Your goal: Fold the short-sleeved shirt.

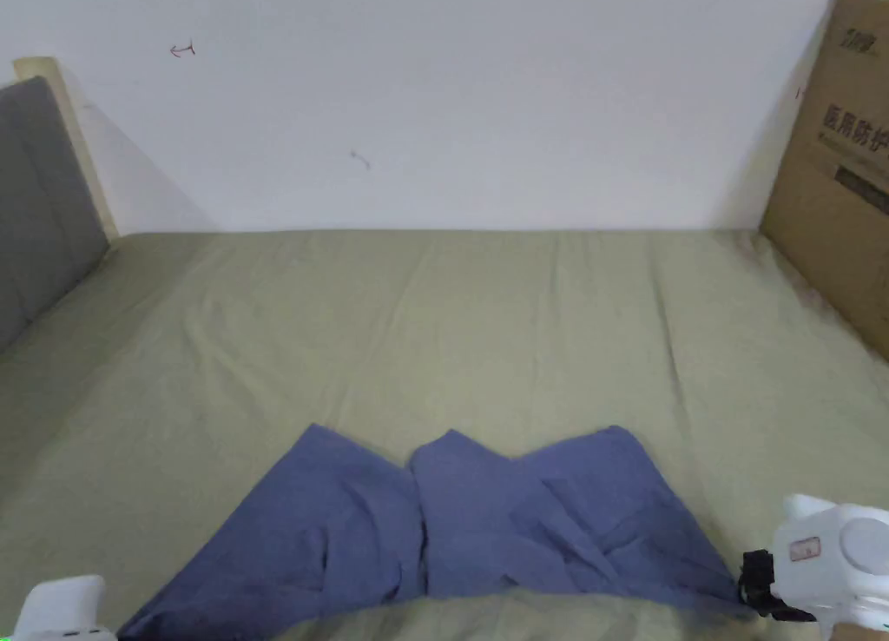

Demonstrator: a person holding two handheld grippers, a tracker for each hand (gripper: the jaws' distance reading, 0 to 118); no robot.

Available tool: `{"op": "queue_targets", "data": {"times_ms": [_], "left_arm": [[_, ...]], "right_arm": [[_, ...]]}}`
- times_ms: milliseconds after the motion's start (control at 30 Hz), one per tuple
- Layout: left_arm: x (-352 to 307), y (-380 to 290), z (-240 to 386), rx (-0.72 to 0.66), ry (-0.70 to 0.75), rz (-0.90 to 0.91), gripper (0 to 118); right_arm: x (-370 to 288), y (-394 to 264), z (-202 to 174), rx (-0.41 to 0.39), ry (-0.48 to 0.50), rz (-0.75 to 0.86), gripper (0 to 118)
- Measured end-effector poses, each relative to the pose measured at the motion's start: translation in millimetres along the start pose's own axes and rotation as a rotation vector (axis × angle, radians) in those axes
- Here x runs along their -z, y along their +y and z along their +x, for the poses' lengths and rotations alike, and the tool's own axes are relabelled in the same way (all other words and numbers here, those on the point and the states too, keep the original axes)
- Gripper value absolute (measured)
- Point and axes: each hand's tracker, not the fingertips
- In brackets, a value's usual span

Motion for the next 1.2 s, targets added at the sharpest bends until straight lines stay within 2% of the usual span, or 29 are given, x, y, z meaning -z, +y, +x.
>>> {"op": "queue_targets", "data": {"times_ms": [167, 267, 300, 333, 367, 433, 467, 533, 600, 733, 767, 800, 833, 867, 900, 933, 1000, 1200], "left_arm": [[-8.1, -21.6, -0.7, -0.012, -0.006, -0.008, 12], [-11.6, -21.8, 3.5, 0.014, 0.011, 0.017, 12], [-13.0, -22.8, 6.2, 0.025, 0.013, 0.021, 15], [-13.1, -21.7, 7.4, 0.035, 0.009, 0.015, 23], [-13.7, -20.3, 9.0, 0.043, 0.019, 0.003, 43], [-22.3, -23.0, 10.0, 0.051, 0.049, 0.029, 92], [-27.4, -22.9, 8.0, 0.043, 0.04, 0.036, 107], [-42.4, -22.8, 4.5, -0.012, -0.01, 0.08, 105], [-63.4, -26.0, 2.5, -0.049, -0.036, 0.112, 106], [-92.7, -38.4, 1.9, -0.054, -0.061, 0.148, 106], [-99.2, -43.5, 2.7, -0.056, -0.07, 0.152, 105], [-103.8, -48.6, 3.6, -0.059, -0.082, 0.157, 98], [-107.8, -55.2, 6.8, -0.054, -0.092, 0.157, 81], [-109.6, -62.0, 10.4, -0.036, -0.1, 0.154, 39], [-106.5, -69.2, 15.0, 0.005, -0.093, 0.14, 5], [-105.2, -76.8, 18.2, 0.03, -0.064, 0.143, 0], [-100.4, -88.8, 26.1, 0.055, -0.087, 0.092, 0], [-92.6, -96.9, 46.4, 0.063, -0.105, 0.073, 0]], "right_arm": [[-13.1, -5.6, 3.7, 0.026, 0.011, 0.015, 2], [-16.7, -7.0, -3.5, -0.024, -0.009, 0.032, 2], [-16.5, -7.9, -5.0, -0.035, -0.006, 0.034, 6], [-17.9, -11.0, -9.5, -0.037, 0.0, 0.024, 18], [-17.8, -12.3, -11.5, -0.045, 0.005, -0.003, 37], [-20.9, -17.9, -15.0, -0.094, -0.044, -0.001, 67], [-24.1, -20.9, -16.1, -0.111, -0.065, 0.014, 65], [-36.5, -24.8, -15.9, -0.112, -0.061, 0.04, 65], [-55.5, -30.1, -13.9, -0.079, -0.009, 0.09, 65], [-88.8, -47.7, -13.7, -0.033, 0.075, 0.178, 65], [-94.7, -54.4, -15.0, -0.042, 0.083, 0.189, 63], [-97.8, -60.9, -16.9, -0.055, 0.081, 0.187, 60], [-100.6, -69.5, -19.6, -0.07, 0.077, 0.195, 50], [-102.8, -80.2, -21.8, -0.077, 0.07, 0.208, 20], [-102.0, -90.6, -23.9, -0.075, 0.066, 0.209, 0], [-100.4, -101.2, -24.9, -0.071, 0.068, 0.212, 0], [-96.0, -120.0, -25.0, -0.066, 0.11, 0.187, 0], [-76.0, -136.7, -23.6, -0.038, 0.087, 0.15, 0]]}}
